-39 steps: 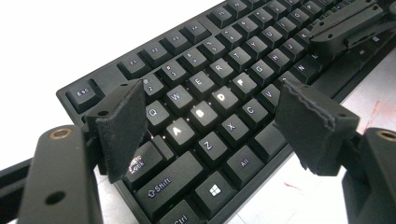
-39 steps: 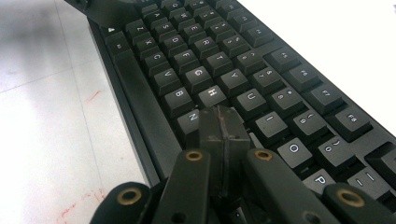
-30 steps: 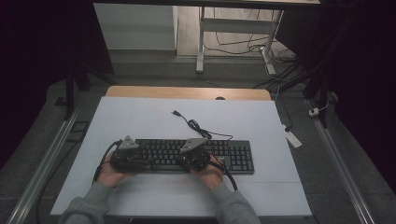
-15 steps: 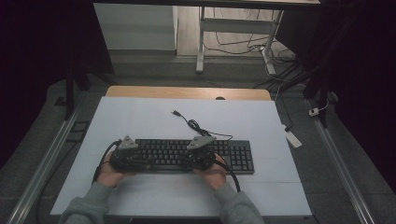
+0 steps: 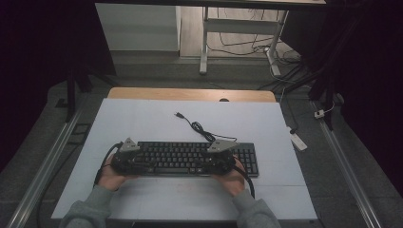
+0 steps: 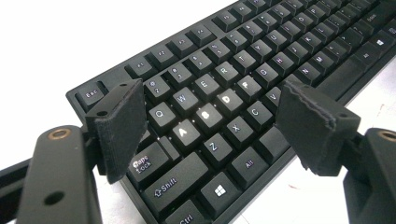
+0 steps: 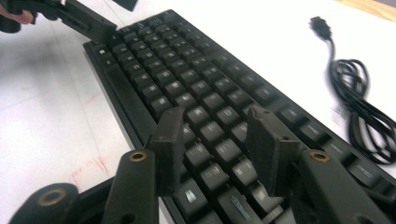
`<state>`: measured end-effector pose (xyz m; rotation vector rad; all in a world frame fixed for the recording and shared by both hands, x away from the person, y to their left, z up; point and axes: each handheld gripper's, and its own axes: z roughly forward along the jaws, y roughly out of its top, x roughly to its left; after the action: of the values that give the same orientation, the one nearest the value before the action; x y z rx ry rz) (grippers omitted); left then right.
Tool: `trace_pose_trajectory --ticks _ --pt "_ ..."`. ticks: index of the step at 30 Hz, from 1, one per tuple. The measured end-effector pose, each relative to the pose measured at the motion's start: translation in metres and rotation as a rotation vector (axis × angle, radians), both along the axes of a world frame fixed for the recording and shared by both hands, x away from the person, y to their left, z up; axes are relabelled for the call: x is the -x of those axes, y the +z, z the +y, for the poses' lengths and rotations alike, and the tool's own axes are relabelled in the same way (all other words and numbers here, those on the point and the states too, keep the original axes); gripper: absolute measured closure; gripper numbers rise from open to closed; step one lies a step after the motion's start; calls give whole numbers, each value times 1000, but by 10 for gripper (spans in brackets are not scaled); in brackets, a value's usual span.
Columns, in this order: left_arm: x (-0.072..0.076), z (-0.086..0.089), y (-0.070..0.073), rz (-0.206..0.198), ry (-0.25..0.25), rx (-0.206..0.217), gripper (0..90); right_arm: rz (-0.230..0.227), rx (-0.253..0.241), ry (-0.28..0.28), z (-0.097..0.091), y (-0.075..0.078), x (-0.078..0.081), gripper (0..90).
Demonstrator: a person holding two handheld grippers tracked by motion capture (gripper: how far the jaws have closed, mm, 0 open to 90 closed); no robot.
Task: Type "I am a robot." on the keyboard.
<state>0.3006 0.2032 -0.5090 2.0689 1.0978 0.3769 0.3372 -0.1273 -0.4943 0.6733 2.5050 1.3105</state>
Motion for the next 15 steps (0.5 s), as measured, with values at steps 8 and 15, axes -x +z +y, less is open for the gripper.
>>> trace_pose_trajectory --ticks 8,15 --pt "0 0 1 0 6 7 247 -19 -14 -40 -29 3 6 516" --pt "0 1 2 3 14 21 268 -19 -21 -61 -42 3 7 511"
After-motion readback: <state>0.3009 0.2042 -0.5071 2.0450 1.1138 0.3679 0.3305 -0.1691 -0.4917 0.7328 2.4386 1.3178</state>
